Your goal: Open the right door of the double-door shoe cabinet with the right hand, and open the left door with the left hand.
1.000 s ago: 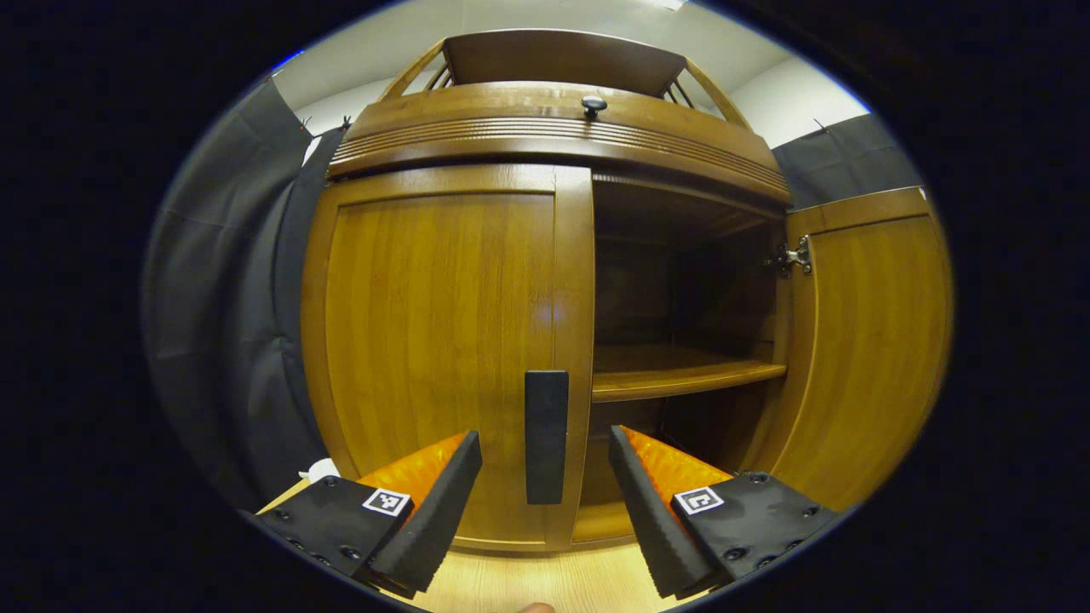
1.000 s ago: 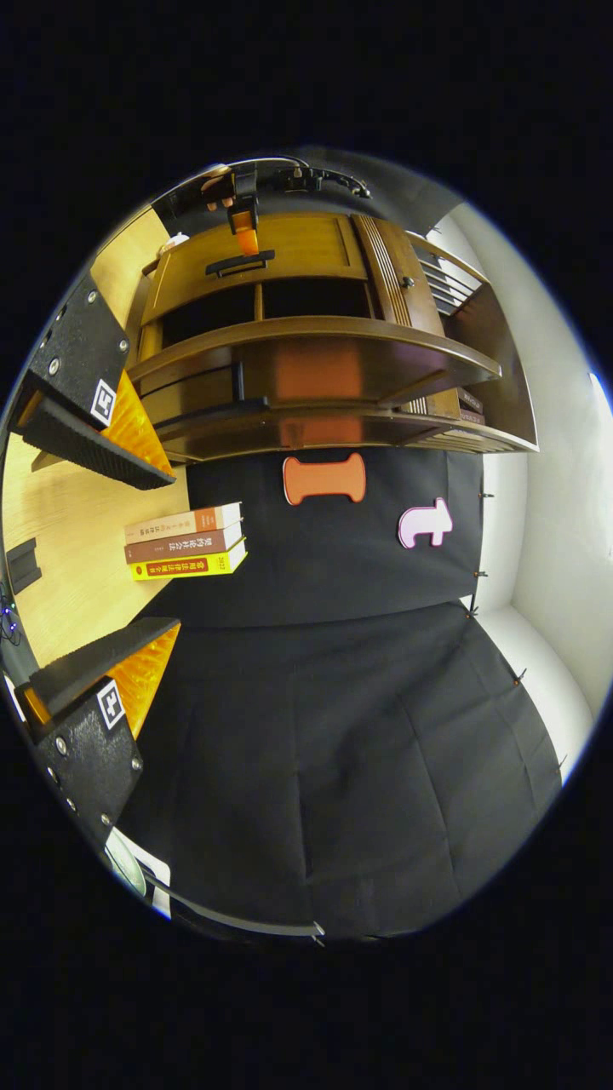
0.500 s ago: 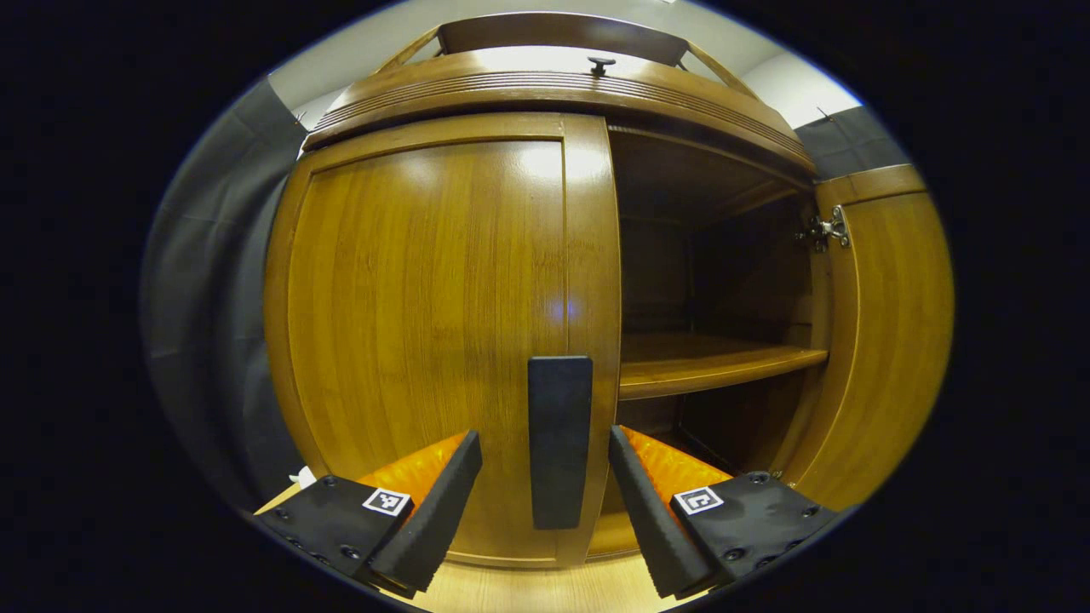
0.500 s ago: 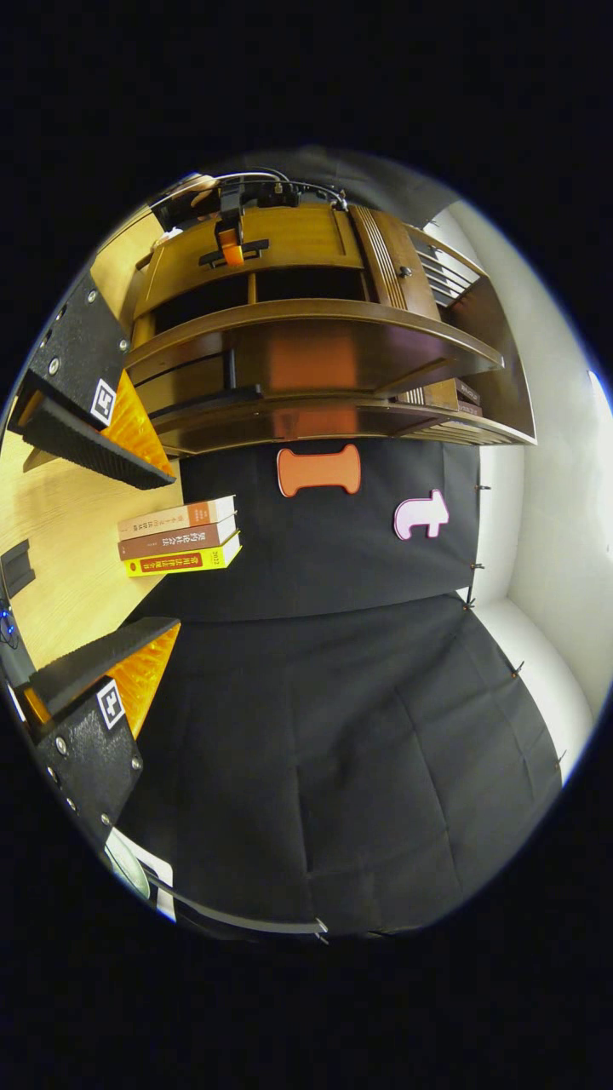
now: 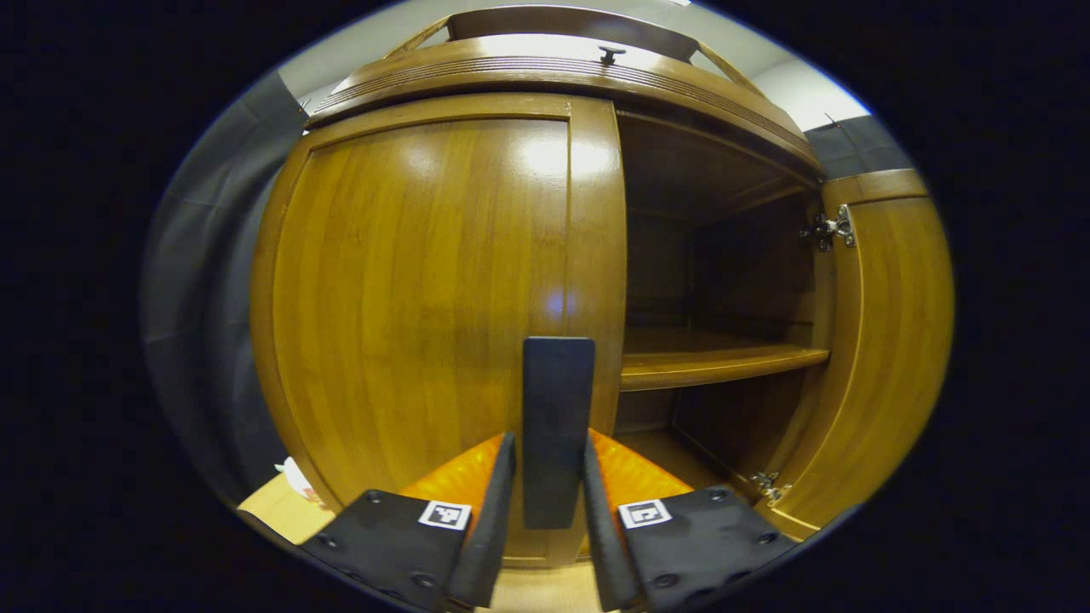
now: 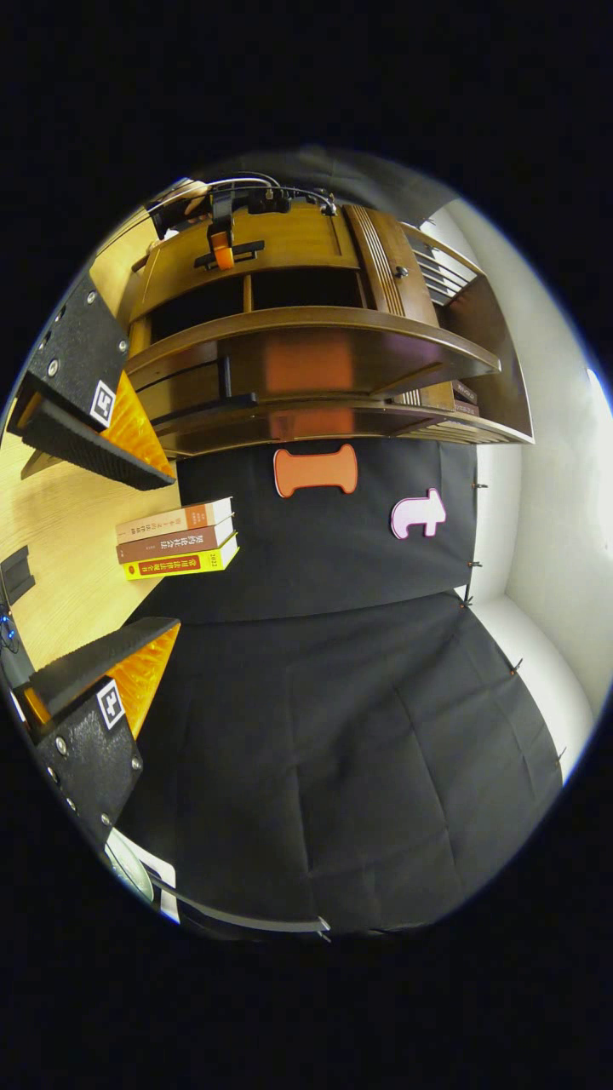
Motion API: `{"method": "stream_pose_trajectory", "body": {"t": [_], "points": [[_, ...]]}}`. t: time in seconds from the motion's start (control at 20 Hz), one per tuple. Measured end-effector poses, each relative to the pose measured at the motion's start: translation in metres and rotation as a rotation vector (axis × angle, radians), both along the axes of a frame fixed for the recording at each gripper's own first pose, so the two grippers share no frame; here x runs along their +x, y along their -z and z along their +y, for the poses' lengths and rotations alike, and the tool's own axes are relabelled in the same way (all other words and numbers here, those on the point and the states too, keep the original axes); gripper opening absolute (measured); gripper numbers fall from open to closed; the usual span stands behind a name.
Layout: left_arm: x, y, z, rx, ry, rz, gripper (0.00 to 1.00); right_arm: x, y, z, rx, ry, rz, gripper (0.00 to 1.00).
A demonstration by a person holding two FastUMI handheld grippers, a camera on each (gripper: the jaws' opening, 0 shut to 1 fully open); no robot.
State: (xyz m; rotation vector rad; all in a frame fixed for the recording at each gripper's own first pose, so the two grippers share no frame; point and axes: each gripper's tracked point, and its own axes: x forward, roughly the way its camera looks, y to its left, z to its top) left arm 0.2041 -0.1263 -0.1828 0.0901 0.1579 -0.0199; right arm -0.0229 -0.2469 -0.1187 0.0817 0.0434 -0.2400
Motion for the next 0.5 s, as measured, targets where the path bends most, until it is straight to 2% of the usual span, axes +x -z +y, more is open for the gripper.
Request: {"method": "stream_pose_trajectory", "body": {"t": [0.1, 0.2, 0.3, 0.35, 0.4, 0.5], "points": [[0.000, 0.002, 0.006, 0.036, -0.005, 0.009, 0.46, -0.003, -0.001, 0.002, -0.006, -0.002, 0.005, 0.92], [-0.001, 0.002, 0.004, 0.028, 0.003, 0.022, 0.34, -0.003, -0.004, 0.006, -0.007, -0.007, 0.001, 0.92], [-0.011, 0.001, 0.004, -0.004, 0.013, 0.025, 0.33, -0.006, -0.007, 0.010, -0.011, -0.007, -0.002, 0.92], [-0.014, 0.001, 0.003, -0.024, 0.018, 0.021, 0.30, -0.007, -0.010, 0.012, -0.013, -0.009, -0.003, 0.99], [-0.019, -0.003, 0.002, -0.021, 0.033, 0.017, 0.30, -0.010, -0.014, 0.016, -0.016, -0.012, -0.007, 0.92], [-0.034, -0.002, 0.005, -0.019, 0.065, 0.023, 0.28, -0.015, -0.022, 0.022, -0.025, -0.018, -0.016, 0.92]]}}
